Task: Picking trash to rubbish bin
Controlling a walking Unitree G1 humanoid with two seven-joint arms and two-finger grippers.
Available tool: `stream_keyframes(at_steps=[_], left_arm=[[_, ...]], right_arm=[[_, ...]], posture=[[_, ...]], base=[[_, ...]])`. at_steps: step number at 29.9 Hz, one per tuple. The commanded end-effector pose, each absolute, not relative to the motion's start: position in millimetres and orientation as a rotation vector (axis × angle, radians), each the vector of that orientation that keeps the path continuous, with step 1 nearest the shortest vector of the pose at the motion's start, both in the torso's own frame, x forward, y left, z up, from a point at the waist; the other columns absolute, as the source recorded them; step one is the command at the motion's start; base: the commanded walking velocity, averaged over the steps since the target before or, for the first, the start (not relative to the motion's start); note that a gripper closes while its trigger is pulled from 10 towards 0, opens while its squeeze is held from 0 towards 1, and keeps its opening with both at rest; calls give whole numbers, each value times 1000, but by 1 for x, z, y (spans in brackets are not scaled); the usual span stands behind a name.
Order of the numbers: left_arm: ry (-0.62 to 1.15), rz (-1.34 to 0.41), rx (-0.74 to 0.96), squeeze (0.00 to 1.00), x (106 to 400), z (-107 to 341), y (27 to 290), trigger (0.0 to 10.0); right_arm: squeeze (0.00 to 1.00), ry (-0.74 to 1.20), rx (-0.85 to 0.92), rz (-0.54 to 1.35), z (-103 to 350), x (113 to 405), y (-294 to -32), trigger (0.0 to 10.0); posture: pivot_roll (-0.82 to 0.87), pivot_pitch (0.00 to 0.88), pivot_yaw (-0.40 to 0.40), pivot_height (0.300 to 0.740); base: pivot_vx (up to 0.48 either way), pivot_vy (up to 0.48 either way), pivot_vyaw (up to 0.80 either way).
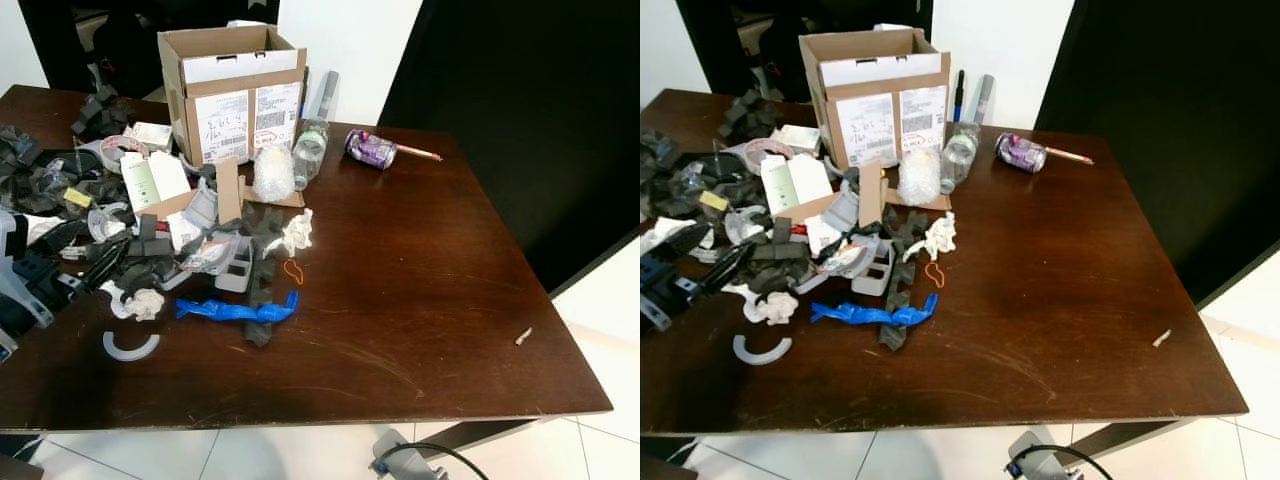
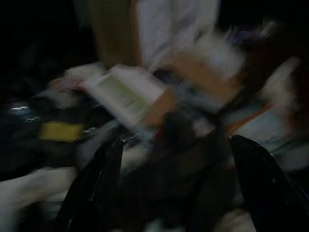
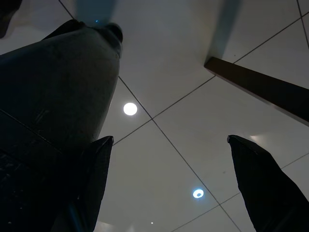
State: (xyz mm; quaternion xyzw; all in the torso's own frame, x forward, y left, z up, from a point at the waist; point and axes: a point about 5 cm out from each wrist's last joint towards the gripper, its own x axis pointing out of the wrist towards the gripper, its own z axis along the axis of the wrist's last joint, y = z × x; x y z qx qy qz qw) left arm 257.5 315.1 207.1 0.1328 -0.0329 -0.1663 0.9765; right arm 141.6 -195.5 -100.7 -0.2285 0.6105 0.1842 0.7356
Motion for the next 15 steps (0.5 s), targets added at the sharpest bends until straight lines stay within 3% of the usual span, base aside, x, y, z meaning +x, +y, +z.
stream_keyframes(at_steps=[1,10,15], left_arm=[[-29,-288,395,0,260,212,323,10000],[-2,-270,537,0,269,213,325,10000],[-9,-322,522,0,273,209,316,10000]], right_arm=[[0,1393,-469,434,-106,125,-194,10000],[0,1411,-480,431,-107,118,-201,10000],[0,1416,-479,430,-108,116,-202,10000]], posture=[[255,155,-105,740],[234,174,-113,740],[227,174,-114,740]], base=[[0,0,0],[0,0,0],[0,0,0]])
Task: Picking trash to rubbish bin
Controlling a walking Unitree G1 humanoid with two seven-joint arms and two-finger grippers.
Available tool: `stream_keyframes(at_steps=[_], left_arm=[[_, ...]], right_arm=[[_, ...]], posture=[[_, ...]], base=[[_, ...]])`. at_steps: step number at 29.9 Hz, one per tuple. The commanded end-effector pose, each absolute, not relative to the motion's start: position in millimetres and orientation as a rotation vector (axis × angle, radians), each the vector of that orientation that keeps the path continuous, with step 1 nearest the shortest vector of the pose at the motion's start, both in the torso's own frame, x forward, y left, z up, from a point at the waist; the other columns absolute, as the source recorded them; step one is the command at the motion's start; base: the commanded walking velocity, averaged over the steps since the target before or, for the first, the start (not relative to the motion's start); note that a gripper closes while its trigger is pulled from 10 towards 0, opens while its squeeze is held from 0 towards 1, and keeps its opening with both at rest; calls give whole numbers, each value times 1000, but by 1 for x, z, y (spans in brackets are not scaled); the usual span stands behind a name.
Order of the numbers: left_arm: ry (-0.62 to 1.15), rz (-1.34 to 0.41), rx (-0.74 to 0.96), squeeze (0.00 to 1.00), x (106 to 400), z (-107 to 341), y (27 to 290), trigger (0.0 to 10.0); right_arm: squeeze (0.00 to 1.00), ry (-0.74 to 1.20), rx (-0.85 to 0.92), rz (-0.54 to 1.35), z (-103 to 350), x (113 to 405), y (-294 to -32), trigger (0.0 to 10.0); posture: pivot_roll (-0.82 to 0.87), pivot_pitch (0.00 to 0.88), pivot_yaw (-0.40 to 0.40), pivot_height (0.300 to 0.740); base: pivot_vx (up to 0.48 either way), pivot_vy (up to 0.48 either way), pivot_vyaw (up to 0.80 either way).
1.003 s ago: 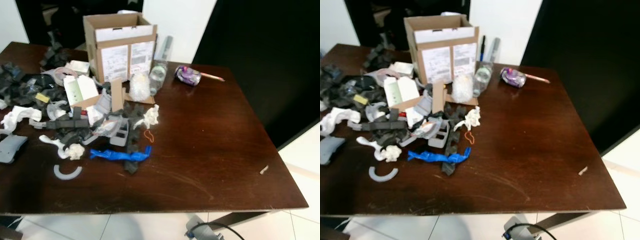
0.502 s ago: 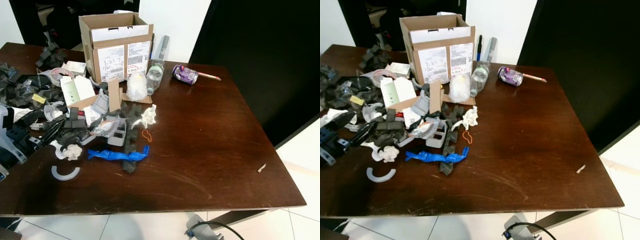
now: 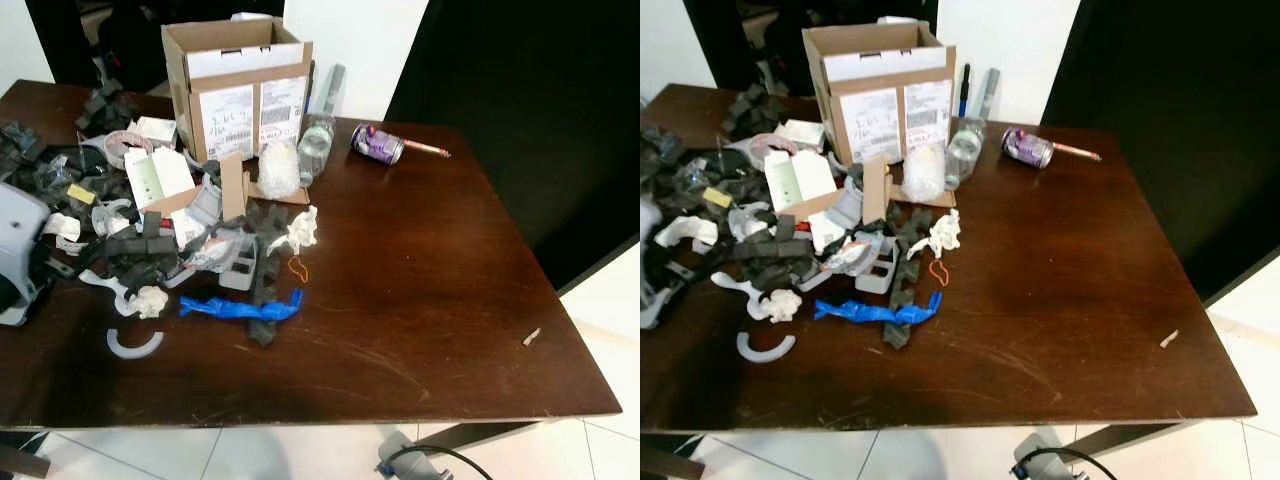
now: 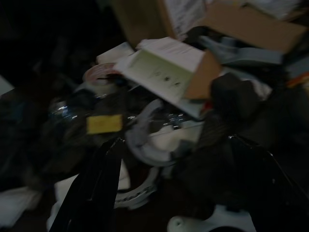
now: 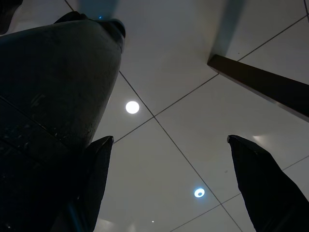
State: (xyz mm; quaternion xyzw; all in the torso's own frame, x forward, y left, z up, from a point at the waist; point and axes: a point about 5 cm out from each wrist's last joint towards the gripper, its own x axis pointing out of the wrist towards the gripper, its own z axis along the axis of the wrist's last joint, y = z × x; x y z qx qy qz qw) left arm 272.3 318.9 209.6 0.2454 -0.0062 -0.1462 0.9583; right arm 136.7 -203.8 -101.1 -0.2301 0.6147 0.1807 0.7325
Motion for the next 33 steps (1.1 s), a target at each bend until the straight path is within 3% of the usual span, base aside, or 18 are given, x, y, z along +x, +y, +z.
stream_keyframes(at_steps=[1,14,15,20,21,22,24,25,27,33], left_arm=[[23,-401,505,0,273,201,308,10000],[97,-459,600,0,280,194,310,10000],[117,-468,609,1000,280,192,310,10000],[145,-437,634,1000,284,186,313,10000],[141,-433,634,420,285,186,313,10000],[138,-448,620,0,286,185,311,10000],[137,-463,610,0,286,184,309,10000],[138,-502,586,0,286,181,305,7922],[135,-527,571,0,286,178,301,431],[134,-550,559,0,286,177,297,0]], right_arm=[[0,1418,-479,430,-108,115,-201,10000],[0,1426,-490,423,-110,107,-204,10000],[0,1427,-491,422,-110,107,-205,10000],[0,1424,-492,419,-110,107,-205,10000],[0,1424,-491,419,-110,107,-205,10000],[0,1424,-489,419,-110,107,-205,10000],[0,1423,-488,418,-110,107,-205,10000],[0,1424,-486,417,-110,107,-206,10000],[0,1425,-486,415,-110,107,-206,10000],[0,1426,-487,411,-109,107,-207,10000]], posture=[[224,174,-115,740],[215,168,-121,740],[214,165,-121,740],[213,167,-121,740],[212,168,-121,740],[209,170,-121,740],[208,171,-121,740],[206,173,-121,740],[203,174,-121,740],[202,174,-120,740]], base=[[0,0,0],[0,0,0],[0,0,0],[0,0,0],[0,0,0],[0,0,0],[0,0,0],[0,0,0],[0,0,0],[0,0,0]])
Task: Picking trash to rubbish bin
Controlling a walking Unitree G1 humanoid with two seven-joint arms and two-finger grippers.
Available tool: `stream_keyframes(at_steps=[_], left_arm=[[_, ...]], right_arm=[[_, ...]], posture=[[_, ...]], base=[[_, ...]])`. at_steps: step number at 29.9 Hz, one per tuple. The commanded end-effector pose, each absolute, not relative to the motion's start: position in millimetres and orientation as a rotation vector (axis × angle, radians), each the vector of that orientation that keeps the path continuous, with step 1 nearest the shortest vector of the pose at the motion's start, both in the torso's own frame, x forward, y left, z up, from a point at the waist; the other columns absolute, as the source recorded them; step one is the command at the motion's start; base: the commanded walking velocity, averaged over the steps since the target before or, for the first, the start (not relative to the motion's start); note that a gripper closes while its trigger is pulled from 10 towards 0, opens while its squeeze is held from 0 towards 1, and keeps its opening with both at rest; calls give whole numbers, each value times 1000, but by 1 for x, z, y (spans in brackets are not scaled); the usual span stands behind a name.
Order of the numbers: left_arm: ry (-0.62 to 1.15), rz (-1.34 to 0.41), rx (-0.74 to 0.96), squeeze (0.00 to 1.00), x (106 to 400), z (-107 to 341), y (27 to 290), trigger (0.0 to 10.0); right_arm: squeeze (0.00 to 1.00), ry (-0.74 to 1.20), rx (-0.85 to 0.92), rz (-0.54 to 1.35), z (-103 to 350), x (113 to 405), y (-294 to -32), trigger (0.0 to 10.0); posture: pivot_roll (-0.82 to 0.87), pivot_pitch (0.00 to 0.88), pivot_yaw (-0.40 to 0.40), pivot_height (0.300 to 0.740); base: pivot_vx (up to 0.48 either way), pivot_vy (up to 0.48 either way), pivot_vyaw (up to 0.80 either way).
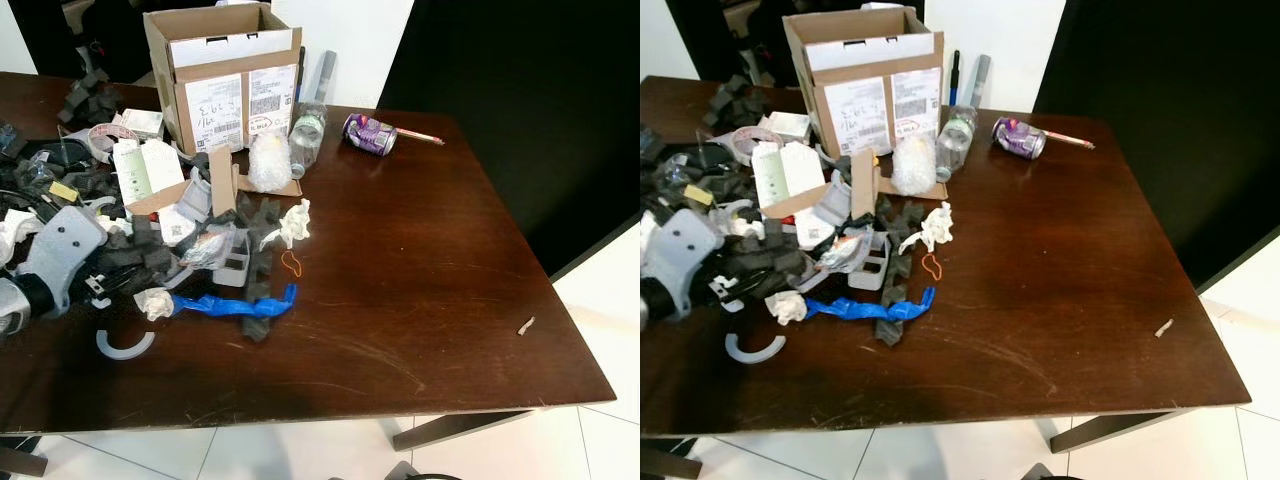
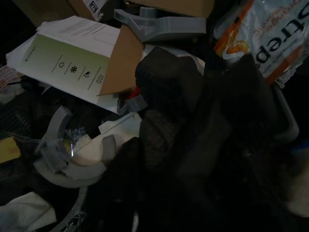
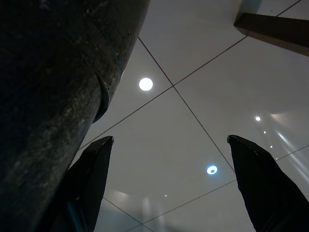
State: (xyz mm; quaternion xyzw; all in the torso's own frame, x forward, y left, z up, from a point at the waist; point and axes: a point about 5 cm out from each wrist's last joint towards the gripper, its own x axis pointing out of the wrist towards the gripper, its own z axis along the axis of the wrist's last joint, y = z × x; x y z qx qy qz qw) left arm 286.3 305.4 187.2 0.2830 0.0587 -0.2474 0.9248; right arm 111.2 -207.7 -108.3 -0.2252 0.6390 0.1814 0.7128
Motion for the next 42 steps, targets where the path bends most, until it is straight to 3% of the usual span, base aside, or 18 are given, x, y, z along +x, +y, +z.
stream_keyframes(at_steps=[1,11,12,13,14,15,29,33,36,39,42], left_arm=[[132,-553,558,0,287,176,296,0],[82,-553,538,0,292,183,291,0],[45,-553,508,0,292,190,289,627],[-13,-558,476,0,292,204,286,4941],[-13,-558,476,0,292,204,286,4941],[-39,-555,470,0,291,210,285,10000],[-255,-537,546,0,276,276,276,10000],[-448,-635,344,0,265,300,256,10000],[-484,-654,280,0,263,301,249,10000],[-548,-742,46,0,257,295,228,10000],[-534,-773,-8,0,256,287,219,10000]], right_arm=[[0,1427,-487,409,-109,107,-208,10000],[0,1420,-485,403,-109,109,-206,10000],[0,1417,-485,403,-109,110,-206,10000],[0,1412,-485,402,-109,111,-206,10000],[0,1412,-485,402,-109,111,-206,10000],[0,1410,-486,402,-108,112,-206,10000],[0,1397,-491,407,-108,115,-204,10000],[0,1392,-494,408,-108,117,-203,10000],[0,1390,-495,409,-108,117,-203,10000],[0,1386,-494,411,-108,117,-201,10000],[0,1386,-494,413,-108,117,-201,10000]], posture=[[197,172,-118,740],[197,166,-113,740],[199,164,-113,740],[202,160,-113,740],[202,160,-113,740],[202,160,-113,740],[218,143,-121,740],[230,136,-120,740],[228,135,-119,740],[233,132,-118,740],[233,133,-117,740]], base=[[0,0,0],[0,0,0],[0,0,0],[0,0,0],[0,0,0],[0,0,0],[0,0,0],[0,0,0],[0,0,0],[0,0,0],[0,0,0]])
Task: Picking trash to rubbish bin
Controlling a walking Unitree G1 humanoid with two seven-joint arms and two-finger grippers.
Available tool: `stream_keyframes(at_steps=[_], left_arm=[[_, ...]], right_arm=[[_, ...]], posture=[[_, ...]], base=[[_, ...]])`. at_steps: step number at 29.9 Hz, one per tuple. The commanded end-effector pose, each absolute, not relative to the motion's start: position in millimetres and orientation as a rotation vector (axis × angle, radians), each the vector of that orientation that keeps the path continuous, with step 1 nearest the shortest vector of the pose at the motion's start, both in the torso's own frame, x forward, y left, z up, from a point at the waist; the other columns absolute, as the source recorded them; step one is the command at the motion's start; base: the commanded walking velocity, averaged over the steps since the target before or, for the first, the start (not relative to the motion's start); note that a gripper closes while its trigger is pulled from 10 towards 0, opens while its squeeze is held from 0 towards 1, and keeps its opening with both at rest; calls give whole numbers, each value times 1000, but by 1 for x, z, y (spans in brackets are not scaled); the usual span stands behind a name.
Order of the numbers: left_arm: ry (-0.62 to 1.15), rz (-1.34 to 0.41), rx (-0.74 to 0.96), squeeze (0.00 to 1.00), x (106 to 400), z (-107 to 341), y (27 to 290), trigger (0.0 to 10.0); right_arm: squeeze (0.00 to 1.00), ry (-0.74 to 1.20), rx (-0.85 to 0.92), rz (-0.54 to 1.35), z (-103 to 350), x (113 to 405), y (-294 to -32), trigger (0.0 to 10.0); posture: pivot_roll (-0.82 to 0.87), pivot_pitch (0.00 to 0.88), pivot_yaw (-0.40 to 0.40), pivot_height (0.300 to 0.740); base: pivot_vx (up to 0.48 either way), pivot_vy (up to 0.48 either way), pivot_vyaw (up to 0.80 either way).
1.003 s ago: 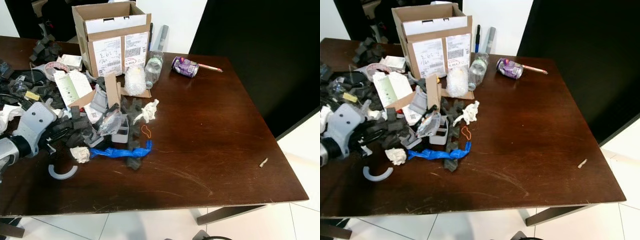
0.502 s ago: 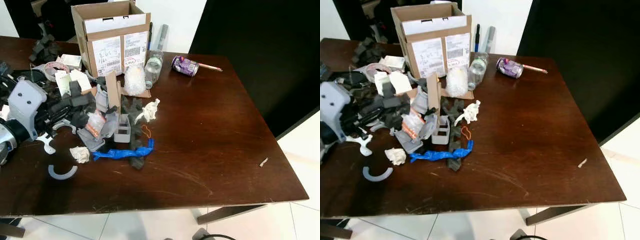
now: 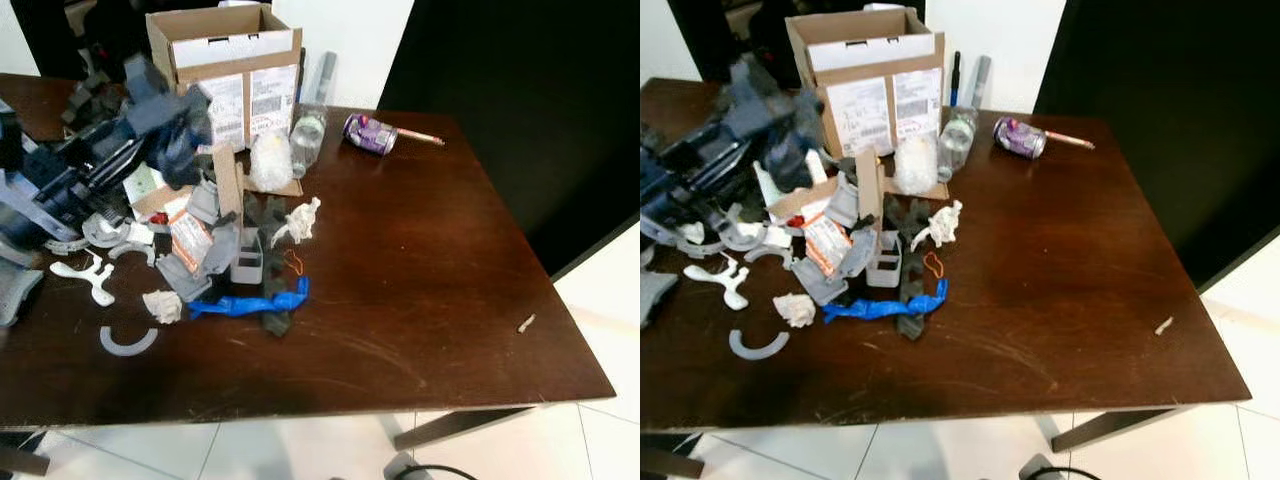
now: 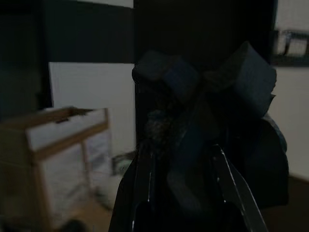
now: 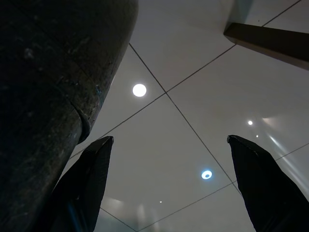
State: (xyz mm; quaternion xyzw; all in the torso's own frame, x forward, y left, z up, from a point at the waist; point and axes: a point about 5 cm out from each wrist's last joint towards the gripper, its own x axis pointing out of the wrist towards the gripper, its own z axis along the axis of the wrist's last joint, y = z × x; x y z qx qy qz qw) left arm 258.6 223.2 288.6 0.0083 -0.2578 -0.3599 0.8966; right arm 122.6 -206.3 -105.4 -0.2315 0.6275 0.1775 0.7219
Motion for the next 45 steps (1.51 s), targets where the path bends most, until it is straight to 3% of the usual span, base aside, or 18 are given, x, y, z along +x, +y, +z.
stream_keyframes(at_steps=[1,4,11,36,41,43,45], left_arm=[[-504,-792,-35,0,257,279,210,10000],[-334,-848,-65,0,261,237,177,10000],[-224,-892,-156,0,263,210,150,10000],[5,-995,-151,0,251,158,123,10000],[129,-1017,-129,0,245,129,121,10000],[339,-975,-53,0,238,82,136,10000],[424,-941,-31,0,235,63,147,10000]], right_arm=[[0,1385,-494,414,-108,117,-200,10000],[0,1380,-499,422,-108,118,-198,10000],[0,1372,-497,425,-108,119,-195,10000],[0,1376,-484,431,-109,118,-193,10000],[0,1377,-481,428,-109,118,-194,10000],[0,1373,-483,422,-108,119,-195,10000],[0,1367,-481,411,-108,119,-195,10000]], posture=[[233,133,-117,740],[240,124,-114,740],[245,107,-106,740],[253,113,-76,740],[252,116,-76,740],[248,119,-75,740],[245,121,-76,740]], base=[[0,0,0],[-81,0,0],[-261,0,0],[-311,0,0],[-307,0,0],[0,0,0],[0,0,0]])
